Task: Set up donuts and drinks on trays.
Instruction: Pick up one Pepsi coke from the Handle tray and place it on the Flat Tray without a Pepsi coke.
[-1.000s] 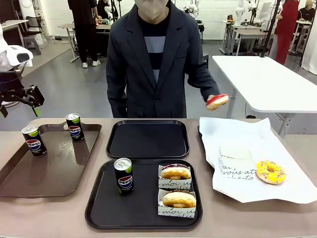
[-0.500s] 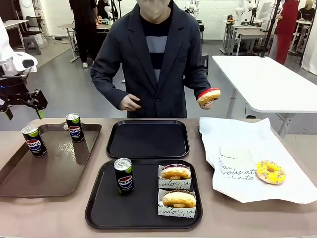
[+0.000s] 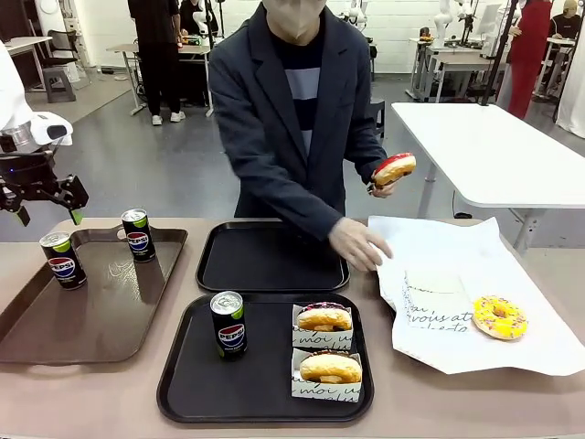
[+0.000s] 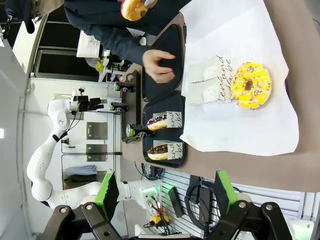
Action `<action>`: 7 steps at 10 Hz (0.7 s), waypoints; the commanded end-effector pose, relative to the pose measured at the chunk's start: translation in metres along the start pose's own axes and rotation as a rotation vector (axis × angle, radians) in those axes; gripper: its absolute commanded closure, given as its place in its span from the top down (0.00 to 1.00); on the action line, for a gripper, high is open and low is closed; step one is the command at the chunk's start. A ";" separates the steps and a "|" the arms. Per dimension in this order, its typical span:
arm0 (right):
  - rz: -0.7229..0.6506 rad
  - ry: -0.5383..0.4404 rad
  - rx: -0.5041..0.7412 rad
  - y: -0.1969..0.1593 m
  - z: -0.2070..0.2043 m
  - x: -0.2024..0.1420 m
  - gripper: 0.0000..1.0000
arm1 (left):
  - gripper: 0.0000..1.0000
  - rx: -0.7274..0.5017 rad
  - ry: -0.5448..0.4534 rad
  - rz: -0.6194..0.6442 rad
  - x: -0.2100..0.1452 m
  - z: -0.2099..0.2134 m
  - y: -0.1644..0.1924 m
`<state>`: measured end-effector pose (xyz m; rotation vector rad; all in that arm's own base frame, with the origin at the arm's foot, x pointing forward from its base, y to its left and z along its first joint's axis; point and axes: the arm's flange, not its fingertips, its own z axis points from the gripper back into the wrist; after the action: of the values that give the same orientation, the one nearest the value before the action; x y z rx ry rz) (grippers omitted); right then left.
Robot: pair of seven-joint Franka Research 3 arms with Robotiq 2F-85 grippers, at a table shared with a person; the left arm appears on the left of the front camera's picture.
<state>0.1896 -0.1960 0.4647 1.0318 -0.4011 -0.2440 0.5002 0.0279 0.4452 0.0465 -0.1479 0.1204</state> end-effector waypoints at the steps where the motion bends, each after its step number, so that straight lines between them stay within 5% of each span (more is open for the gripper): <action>1: 0.017 -0.006 0.020 -0.001 0.000 0.001 1.00 | 1.00 -0.016 0.012 -0.033 0.005 -0.014 0.010; 7: 0.017 -0.006 0.020 -0.001 0.000 0.001 1.00 | 1.00 -0.070 0.059 -0.095 0.001 -0.046 0.010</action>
<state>0.1896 -0.1960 0.4647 1.0318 -0.4012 -0.2439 0.5037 0.0364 0.4059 -0.0087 -0.0872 0.0436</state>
